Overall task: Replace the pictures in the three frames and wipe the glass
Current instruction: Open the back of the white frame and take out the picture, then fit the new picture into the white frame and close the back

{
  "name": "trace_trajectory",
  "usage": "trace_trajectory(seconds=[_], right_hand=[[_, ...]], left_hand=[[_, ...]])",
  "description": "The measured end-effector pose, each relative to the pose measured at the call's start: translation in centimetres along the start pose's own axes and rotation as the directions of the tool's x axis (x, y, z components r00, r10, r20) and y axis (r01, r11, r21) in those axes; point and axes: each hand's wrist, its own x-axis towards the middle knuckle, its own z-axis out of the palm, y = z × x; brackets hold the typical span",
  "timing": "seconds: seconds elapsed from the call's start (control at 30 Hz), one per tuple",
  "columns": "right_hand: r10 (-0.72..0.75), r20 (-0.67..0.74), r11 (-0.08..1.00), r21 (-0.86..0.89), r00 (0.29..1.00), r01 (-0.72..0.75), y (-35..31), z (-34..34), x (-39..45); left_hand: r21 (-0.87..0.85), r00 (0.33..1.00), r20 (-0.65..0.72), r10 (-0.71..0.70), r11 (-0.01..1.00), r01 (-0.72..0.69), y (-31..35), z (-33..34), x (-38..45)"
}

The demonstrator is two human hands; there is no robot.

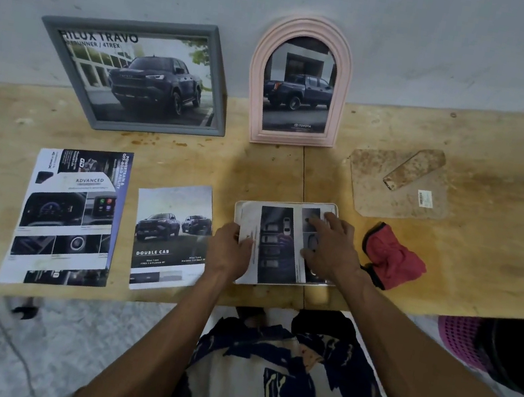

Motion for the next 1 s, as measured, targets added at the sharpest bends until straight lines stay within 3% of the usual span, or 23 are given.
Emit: trace_trajectory(seconds=[0.17,0.3,0.37,0.53,0.67,0.77,0.87,1.0], right_hand=[[0.032,-0.092,0.987,0.157,0.995,-0.018,-0.3,-1.0,-0.8],[0.125,-0.298,0.938,0.348,0.946,-0.014,-0.4,-1.5,-2.1],[0.1,-0.402,0.934,0.352,0.91,0.054,-0.7,-2.2,-2.2],[-0.035,-0.45,0.927,0.319,0.892,0.198,-2.2,-4.6,-2.5],[-0.047,-0.53,0.899,0.347,0.847,0.267,-2.5,-4.4,-3.8],[-0.015,-0.507,0.816,0.492,0.862,0.303,-3.3,-3.5,-5.3],[0.109,-0.433,0.695,0.677,0.895,0.243,-4.7,-1.8,-7.1],[0.243,-0.285,0.542,0.833,0.927,0.114,-7.0,1.0,-8.5]], left_hand=[[-0.177,0.988,-0.053,0.142,0.973,-0.15,0.9,-0.7,-2.0],[-0.238,0.976,-0.105,0.19,0.948,-0.21,1.9,-1.7,-3.1],[-0.254,0.969,-0.129,0.21,0.938,-0.237,2.5,-2.5,-3.6],[-0.252,0.95,-0.15,0.272,0.919,-0.303,3.9,-5.2,-5.0],[-0.353,0.965,-0.22,0.141,0.911,-0.214,3.0,-6.6,-7.1],[-0.625,0.968,-0.243,-0.059,0.773,-0.11,1.0,-6.7,-9.0],[-0.72,0.975,-0.181,-0.129,0.692,-0.042,-1.8,-6.0,-11.5],[-0.708,0.976,-0.119,-0.182,0.705,0.045,-5.2,-4.9,-13.3]])
